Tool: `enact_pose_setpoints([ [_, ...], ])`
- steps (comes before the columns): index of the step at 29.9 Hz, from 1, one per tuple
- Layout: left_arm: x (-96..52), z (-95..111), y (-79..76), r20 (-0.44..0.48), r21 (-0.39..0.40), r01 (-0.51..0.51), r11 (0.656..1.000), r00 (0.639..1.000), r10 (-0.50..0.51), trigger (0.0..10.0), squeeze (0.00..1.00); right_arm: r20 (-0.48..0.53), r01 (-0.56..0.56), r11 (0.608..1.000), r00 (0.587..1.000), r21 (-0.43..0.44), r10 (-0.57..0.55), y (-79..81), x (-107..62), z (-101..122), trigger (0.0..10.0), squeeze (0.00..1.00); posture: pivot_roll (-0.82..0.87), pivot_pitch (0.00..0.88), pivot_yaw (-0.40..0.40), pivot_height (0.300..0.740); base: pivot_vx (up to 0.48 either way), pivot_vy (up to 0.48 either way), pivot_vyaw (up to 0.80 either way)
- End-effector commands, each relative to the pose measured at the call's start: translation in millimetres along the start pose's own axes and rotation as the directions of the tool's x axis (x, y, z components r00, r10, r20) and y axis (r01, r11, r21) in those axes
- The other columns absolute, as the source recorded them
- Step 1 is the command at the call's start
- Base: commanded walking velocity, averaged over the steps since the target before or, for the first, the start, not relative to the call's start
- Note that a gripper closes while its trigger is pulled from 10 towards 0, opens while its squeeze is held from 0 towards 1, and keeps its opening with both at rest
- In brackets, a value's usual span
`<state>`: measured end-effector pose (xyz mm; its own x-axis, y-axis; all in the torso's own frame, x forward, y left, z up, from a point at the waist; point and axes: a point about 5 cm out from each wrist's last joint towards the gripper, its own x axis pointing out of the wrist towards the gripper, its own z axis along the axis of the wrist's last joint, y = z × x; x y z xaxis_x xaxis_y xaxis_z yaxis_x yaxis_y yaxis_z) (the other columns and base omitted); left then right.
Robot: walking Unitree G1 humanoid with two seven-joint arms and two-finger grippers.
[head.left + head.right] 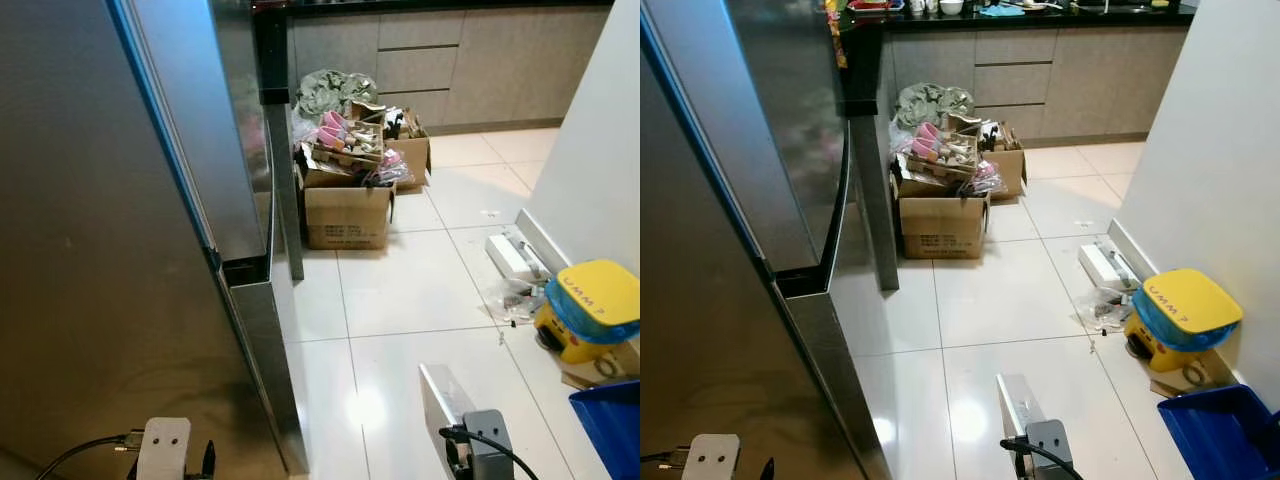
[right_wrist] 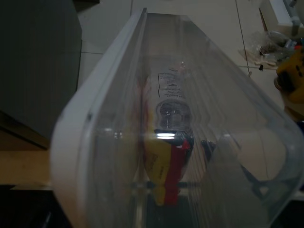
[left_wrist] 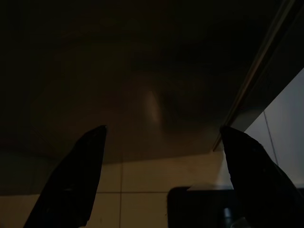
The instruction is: Restocking fridge
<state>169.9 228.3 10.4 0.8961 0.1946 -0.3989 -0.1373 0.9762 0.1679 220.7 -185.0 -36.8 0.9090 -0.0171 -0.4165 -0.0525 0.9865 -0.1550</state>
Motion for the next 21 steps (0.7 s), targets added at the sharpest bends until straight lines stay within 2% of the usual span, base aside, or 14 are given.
enact_pose_setpoints([
  [1,-3.8,1.3,-6.0,-0.007,-0.03,0.034,0.999,0.999,-0.034,3.3,0.4,0.028,-0.008,1.0,1.0,-0.005,0.008,1.8,1.7,5.3,10.0,0.0,-0.05,0.105,0.021,0.74,0.0,0.0,0.0],
  [2,-3.8,1.3,-6.0,-0.007,-0.03,0.034,0.999,0.999,-0.034,3.3,0.4,0.028,-0.008,1.0,1.0,-0.005,0.008,1.8,1.7,5.3,10.0,0.0,-0.05,0.105,0.021,0.74,0.0,0.0,0.0],
  [3,-4.3,3.3,-6.9,-0.001,-0.037,0.044,0.998,0.999,-0.044,0.0,0.0,0.03,-0.009,1.0,1.0,-0.005,0.009,2.0,2.0,5.8,10.0,0.0,-0.05,0.105,0.021,0.74,0.0,0.0,0.0],
  [8,3.0,22.6,-7.3,0.05,-0.048,0.069,0.996,0.997,-0.067,0.0,0.0,0.045,-0.016,1.0,0.999,-0.009,0.016,4.0,3.4,9.3,10.0,0.0,-0.05,0.106,0.032,0.74,0.0,0.0,0.0],
  [12,1.1,25.1,-7.9,0.059,-0.04,0.075,0.996,0.996,-0.073,0.0,0.0,0.06,-0.019,1.0,0.998,-0.012,0.02,4.4,3.7,11.9,10.0,0.0,-0.04,0.112,0.041,0.74,0.0,0.0,0.0],
  [14,-3.1,27.3,-7.5,0.067,-0.027,0.077,0.997,0.995,-0.075,0.0,0.0,0.085,-0.026,1.0,0.996,-0.017,0.027,5.3,4.5,16.8,10.0,0.0,-0.04,0.112,0.041,0.74,0.0,0.0,0.0],
  [17,-17.7,26.6,-3.2,0.051,-0.026,0.08,0.996,0.996,-0.078,0.0,0.0,0.122,-0.048,0.998,0.991,-0.03,0.052,9.1,6.0,24.7,10.0,0.0,-0.02,0.136,0.042,0.74,0.0,0.0,0.0],
  [21,-24.3,29.0,-5.1,0.042,-0.031,0.115,0.993,0.993,-0.114,0.0,0.0,0.133,-0.054,0.998,0.989,-0.04,0.059,9.9,6.8,27.7,10.0,0.0,-0.02,0.141,0.044,0.74,0.0,0.0,0.0],
])
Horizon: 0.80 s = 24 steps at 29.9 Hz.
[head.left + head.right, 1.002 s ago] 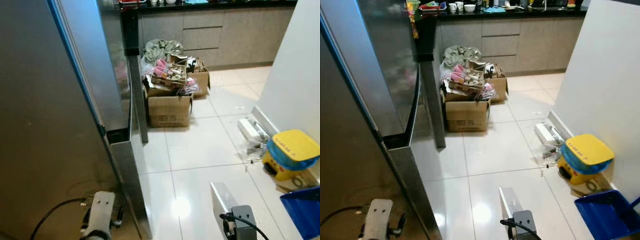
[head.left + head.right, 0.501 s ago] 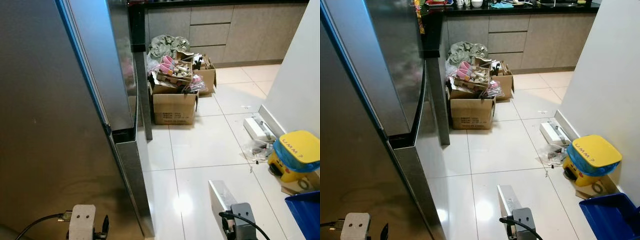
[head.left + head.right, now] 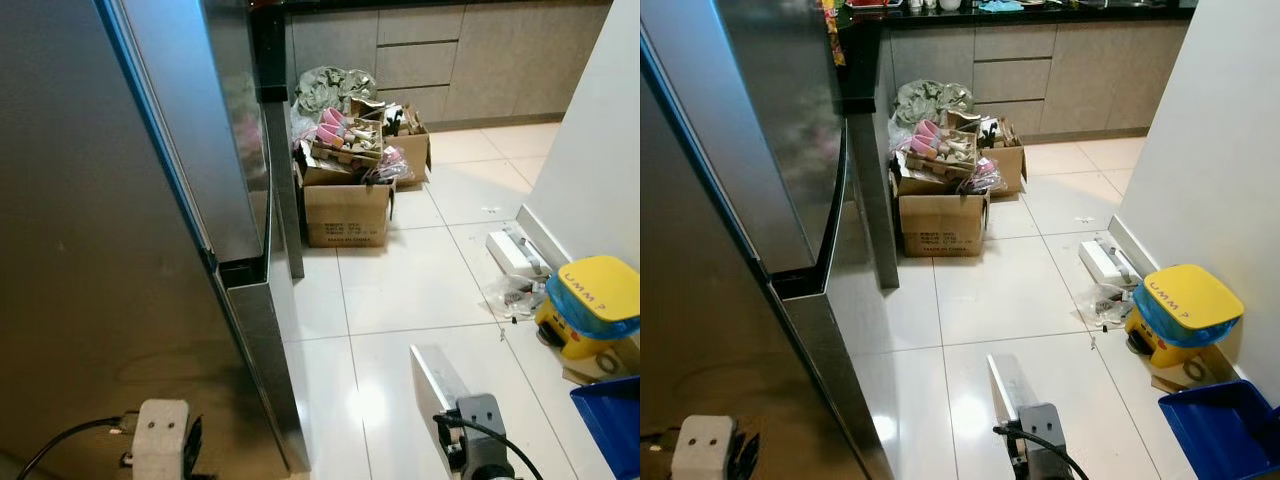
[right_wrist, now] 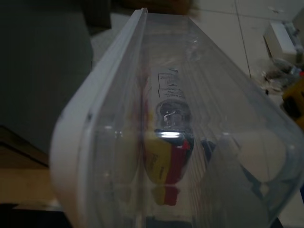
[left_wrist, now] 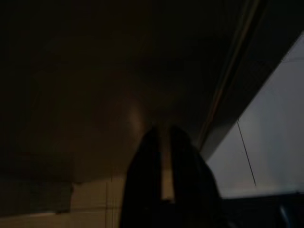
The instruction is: Restocking fridge
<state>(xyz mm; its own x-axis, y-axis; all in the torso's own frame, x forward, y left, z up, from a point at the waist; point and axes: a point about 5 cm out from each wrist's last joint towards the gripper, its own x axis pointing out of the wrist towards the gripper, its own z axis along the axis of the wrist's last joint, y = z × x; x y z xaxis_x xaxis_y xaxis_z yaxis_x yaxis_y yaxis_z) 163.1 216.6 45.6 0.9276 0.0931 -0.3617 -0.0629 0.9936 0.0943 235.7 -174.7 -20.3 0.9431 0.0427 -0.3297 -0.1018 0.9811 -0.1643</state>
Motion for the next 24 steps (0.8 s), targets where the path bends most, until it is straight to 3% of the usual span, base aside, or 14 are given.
enact_pose_setpoints([
  [1,-3.5,4.8,-5.5,-0.032,-0.012,0.076,0.997,0.997,-0.076,0.0,0.0,0.049,-0.003,1.0,0.999,-0.014,0.004,-1.5,3.2,9.8,10.0,0.0,-0.02,0.154,0.05,0.74,0.0,0.0,0.0],
  [3,-2.2,8.5,-8.5,-0.036,-0.013,0.109,0.994,0.993,-0.109,0.0,0.0,0.057,0.007,1.0,0.998,-0.013,-0.006,-4.6,4.3,12.2,10.0,0.0,-0.02,0.154,0.05,0.74,0.0,0.0,0.0],
  [4,-0.3,12.6,-11.6,-0.034,-0.008,0.14,0.99,0.99,-0.14,3.8,0.0,0.065,0.017,1.0,0.998,-0.012,-0.016,-7.5,5.2,14.3,10.0,0.0,-0.02,0.159,0.049,0.74,0.0,0.0,0.0],
  [5,-0.3,12.6,-11.6,-0.034,-0.008,0.14,0.99,0.99,-0.14,3.8,0.0,0.065,0.017,1.0,0.998,-0.012,-0.016,-7.5,5.2,14.3,10.0,0.0,-0.02,0.159,0.049,0.74,0.0,0.0,0.0],
  [6,3.8,20.3,-18.8,-0.022,0.021,0.183,0.983,0.983,-0.183,10.0,0.0,0.078,0.028,1.0,0.997,-0.012,-0.027,-11.9,6.4,18.1,10.0,0.0,-0.02,0.162,0.046,0.74,0.0,0.0,0.0],
  [9,1.7,25.6,-31.1,-0.018,0.037,0.256,0.966,0.967,-0.256,10.0,0.0,0.097,0.032,0.999,0.995,-0.023,-0.03,-14.8,7.1,22.8,10.0,0.0,-0.02,0.165,0.035,0.74,0.0,0.0,0.0],
  [16,-6.6,31.3,-40.4,-0.015,0.043,0.299,0.953,0.954,-0.299,10.0,0.0,0.184,0.033,0.998,0.983,-0.062,-0.021,-15.6,10.2,43.4,10.0,0.0,-0.03,0.17,0.02,0.74,0.0,0.0,0.0],
  [17,-9.3,33.0,-44.2,-0.02,0.041,0.31,0.95,0.951,-0.31,10.0,0.0,0.24,0.032,0.997,0.971,-0.071,-0.014,-15.8,12.0,58.4,10.0,0.0,-0.03,0.172,0.01,0.74,0.0,0.0,0.0],
  [22,-12.7,35.5,-47.2,-0.022,0.034,0.323,0.946,0.946,-0.323,10.0,0.0,0.324,0.01,0.998,0.946,-0.07,0.014,-9.4,14.1,84.2,10.0,0.0,-0.03,0.17,-0.004,0.74,0.0,0.0,0.0],
  [24,-14.1,38.7,-48.9,-0.01,0.02,0.333,0.943,0.943,-0.333,10.0,0.0,0.366,-0.024,0.996,0.929,-0.081,0.052,0.1,14.8,97.6,10.0,0.0,-0.03,0.162,-0.011,0.74,0.0,0.0,0.0],
])
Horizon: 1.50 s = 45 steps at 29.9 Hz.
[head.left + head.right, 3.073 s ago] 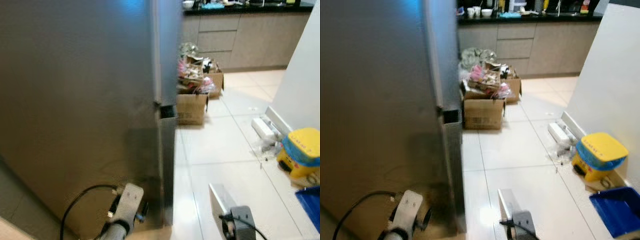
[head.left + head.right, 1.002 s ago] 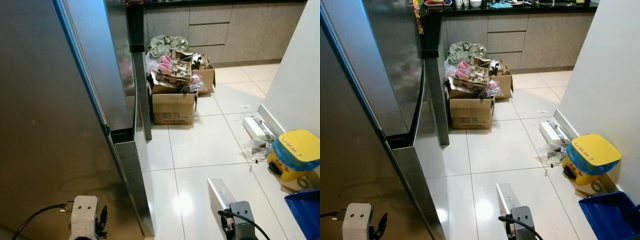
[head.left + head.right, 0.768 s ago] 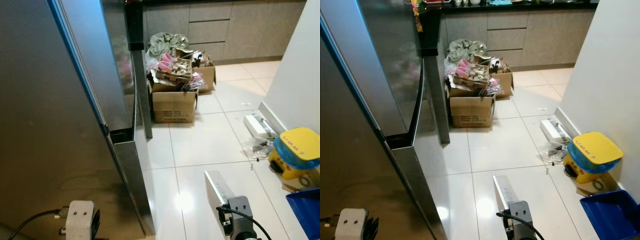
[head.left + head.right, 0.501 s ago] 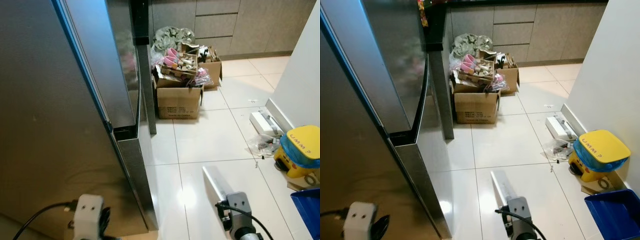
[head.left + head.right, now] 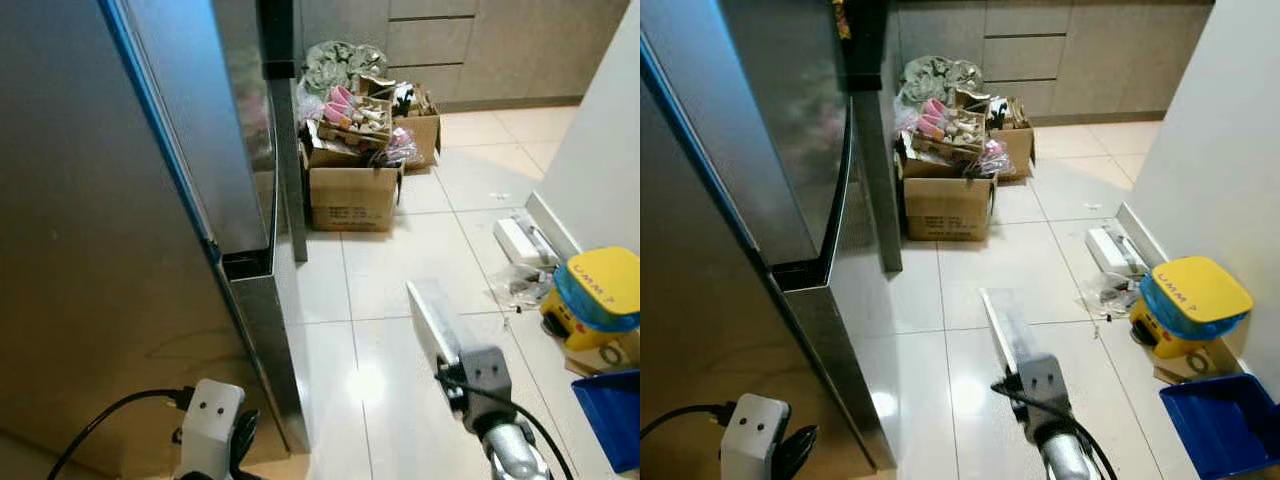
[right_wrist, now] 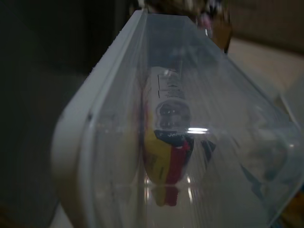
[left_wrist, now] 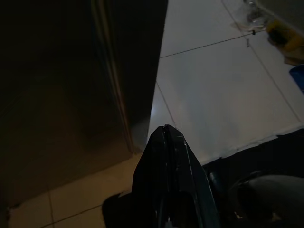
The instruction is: Restocking fridge
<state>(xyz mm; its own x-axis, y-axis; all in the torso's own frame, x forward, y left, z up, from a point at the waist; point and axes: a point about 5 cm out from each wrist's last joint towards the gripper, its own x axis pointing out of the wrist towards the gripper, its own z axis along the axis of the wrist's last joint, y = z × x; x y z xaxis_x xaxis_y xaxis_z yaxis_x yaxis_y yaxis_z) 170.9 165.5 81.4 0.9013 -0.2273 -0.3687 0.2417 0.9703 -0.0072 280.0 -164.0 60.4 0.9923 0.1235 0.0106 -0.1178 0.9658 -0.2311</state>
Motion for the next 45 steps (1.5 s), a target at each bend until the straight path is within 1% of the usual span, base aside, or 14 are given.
enact_pose_setpoints([
  [1,-3.1,-0.6,-2.1,-0.015,0.0,0.017,1.0,1.0,-0.017,10.0,0.0,0.023,-0.032,0.999,0.999,0.0,0.032,6.9,1.6,7.0,10.0,0.0,-0.03,0.162,-0.011,0.74,0.0,0.0,0.0],
  [4,5.0,4.6,-12.3,0.007,-0.008,0.034,0.999,0.999,-0.034,10.0,0.0,0.059,-0.072,0.997,0.996,0.003,0.072,18.0,5.2,19.1,10.0,0.0,-0.05,0.145,-0.032,0.74,0.0,0.0,0.0],
  [7,9.1,4.6,-16.0,0.009,0.013,0.036,0.999,0.999,-0.036,10.0,0.0,0.055,-0.077,0.997,0.995,0.003,0.077,18.9,4.6,19.4,10.0,0.0,-0.05,0.134,-0.045,0.74,0.0,0.0,0.0],
  [9,13.6,3.5,-21.1,0.009,0.05,0.039,0.998,0.999,-0.039,10.0,0.0,0.041,-0.085,0.996,0.996,-0.001,0.085,17.6,3.2,16.7,10.0,0.0,-0.05,0.123,-0.054,0.74,0.0,0.0,0.0],
  [12,17.4,4.9,-29.8,0.027,0.019,0.058,0.998,0.998,-0.058,10.0,0.0,-0.06,-0.059,0.998,0.996,0.02,0.06,9.2,-0.8,-4.0,10.0,0.0,-0.04,0.088,-0.08,0.74,0.0,0.0,0.0],
  [15,17.9,6.4,-31.0,0.039,-0.008,0.054,0.998,0.998,-0.054,10.0,0.0,-0.166,-0.031,0.999,0.985,0.031,0.035,2.3,-8.1,-25.7,10.0,0.0,-0.04,0.062,-0.092,0.74,0.0,0.0,0.0],
  [17,18.0,6.4,-31.2,0.041,-0.012,0.052,0.999,0.998,-0.052,10.0,0.0,-0.194,-0.023,0.999,0.981,0.034,0.029,0.3,-10.8,-31.5,10.0,0.0,-0.04,0.059,-0.093,0.74,0.0,0.0,0.0],
  [20,17.1,8.4,-31.6,0.064,-0.041,0.043,0.998,0.997,-0.041,10.0,0.0,-0.307,0.025,0.999,0.952,0.04,-0.011,-11.1,-26.2,-55.8,10.0,0.0,-0.04,0.041,-0.094,0.74,0.0,0.0,0.0],
  [22,16.2,10.0,-27.5,0.081,-0.028,0.003,1.0,0.997,-0.001,10.0,0.0,-0.35,0.058,0.997,0.936,0.045,-0.039,-17.4,-34.6,-65.3,10.0,0.0,-0.05,0.041,-0.084,0.74,0.0,0.0,0.0],
  [23,16.2,10.0,-27.5,0.081,-0.028,0.003,1.0,0.997,-0.001,10.0,0.0,-0.35,0.058,0.997,0.936,0.045,-0.039,-17.4,-34.6,-65.3,10.0,0.0,-0.05,0.041,-0.084,0.74,0.0,0.0,0.0],
  [24,14.9,9.6,-20.9,0.092,-0.006,-0.053,0.999,0.994,0.054,10.0,0.0,-0.369,0.084,0.995,0.928,0.055,-0.058,-20.8,-40.3,-69.8,10.0,0.0,-0.05,0.041,-0.079,0.74,0.0,0.0,0.0],
  [32,11.4,4.7,-13.7,0.095,-0.017,-0.126,0.992,0.987,0.127,10.0,0.0,-0.38,0.107,0.991,0.922,0.074,-0.071,-19.9,-43.9,-73.6,10.0,0.0,-0.06,0.038,-0.069,0.74,0.0,0.0,0.0],
  [41,24.7,2.9,-17.5,0.113,-0.022,-0.154,0.988,0.981,0.156,10.0,0.0,-0.372,0.102,0.992,0.926,0.078,-0.066,-19.9,-38.6,-73.3,10.0,0.0,-0.06,0.03,-0.071,0.74,0.0,0.0,0.0],
  [45,34.5,5.6,-18.4,0.129,-0.024,-0.172,0.985,0.976,0.174,10.0,0.0,-0.37,0.104,0.992,0.926,0.078,-0.068,-19.7,-38.6,-73.4,10.0,0.0,-0.07,0.031,-0.065,0.74,0.0,0.0,0.0],
])
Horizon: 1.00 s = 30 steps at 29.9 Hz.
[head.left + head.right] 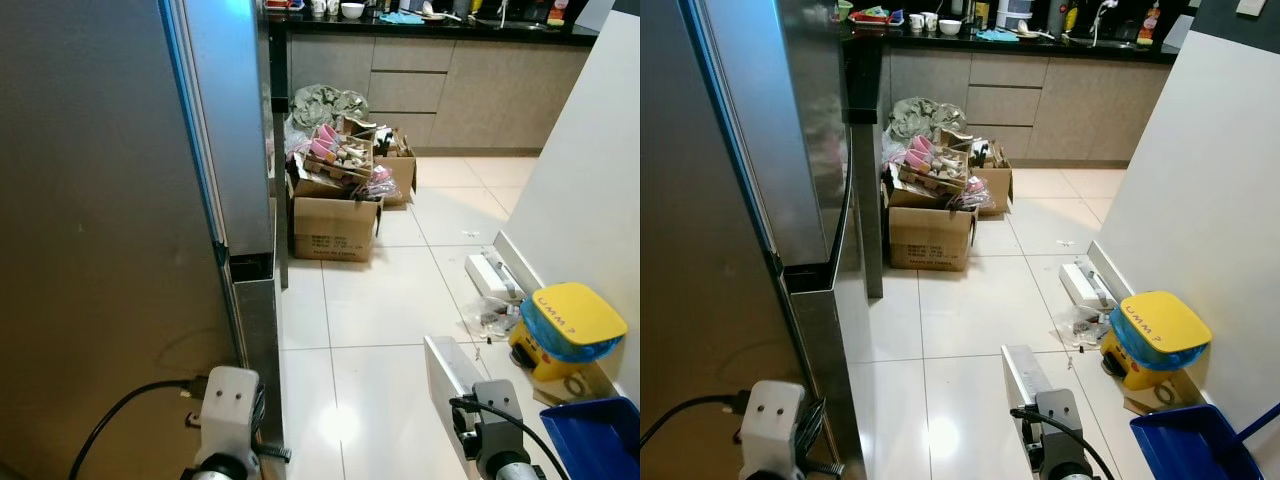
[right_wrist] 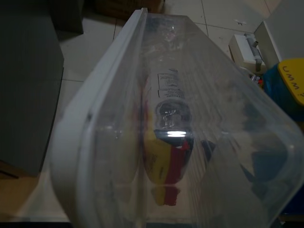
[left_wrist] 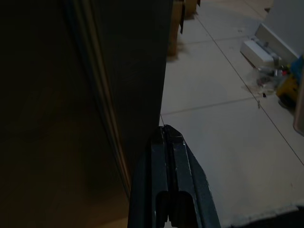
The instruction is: Restocking fridge
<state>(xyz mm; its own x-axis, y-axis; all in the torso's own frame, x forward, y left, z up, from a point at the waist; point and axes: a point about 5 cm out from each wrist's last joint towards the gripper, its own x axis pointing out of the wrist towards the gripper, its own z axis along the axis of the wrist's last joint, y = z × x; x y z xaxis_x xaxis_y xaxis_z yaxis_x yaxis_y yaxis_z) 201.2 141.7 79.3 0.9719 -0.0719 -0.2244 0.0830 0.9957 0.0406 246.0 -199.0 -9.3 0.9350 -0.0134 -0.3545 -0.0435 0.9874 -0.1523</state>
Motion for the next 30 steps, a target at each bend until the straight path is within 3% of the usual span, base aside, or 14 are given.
enact_pose_setpoints([
  [1,5.5,-4.4,-3.8,-0.008,-0.01,-0.015,1.0,1.0,0.015,10.0,0.0,0.016,0.029,1.0,0.999,0.013,-0.029,-5.5,-0.8,0.1,10.0,0.0,-0.07,0.033,-0.061,0.74,0.0,0.0,0.0],
  [11,18.4,-0.9,2.7,0.028,0.039,-0.09,0.995,0.996,0.089,10.0,0.0,0.019,0.028,0.999,0.999,0.022,-0.028,-2.1,-1.9,-1.9,10.0,0.0,-0.07,0.039,-0.055,0.74,0.0,0.0,0.0],
  [18,22.4,-9.0,18.6,-0.007,0.059,-0.184,0.981,0.983,0.185,10.0,0.0,0.024,0.038,0.999,0.999,0.027,-0.038,-2.6,-2.0,-1.7,10.0,0.0,-0.08,0.057,-0.048,0.74,0.0,0.0,0.0],
  [30,47.7,7.1,8.9,0.033,-0.006,-0.154,0.988,0.987,0.154,10.0,0.0,0.035,0.046,0.998,0.998,0.036,-0.047,-1.0,-2.4,-0.3,10.0,0.0,-0.09,0.076,-0.046,0.74,0.0,0.0,0.0],
])
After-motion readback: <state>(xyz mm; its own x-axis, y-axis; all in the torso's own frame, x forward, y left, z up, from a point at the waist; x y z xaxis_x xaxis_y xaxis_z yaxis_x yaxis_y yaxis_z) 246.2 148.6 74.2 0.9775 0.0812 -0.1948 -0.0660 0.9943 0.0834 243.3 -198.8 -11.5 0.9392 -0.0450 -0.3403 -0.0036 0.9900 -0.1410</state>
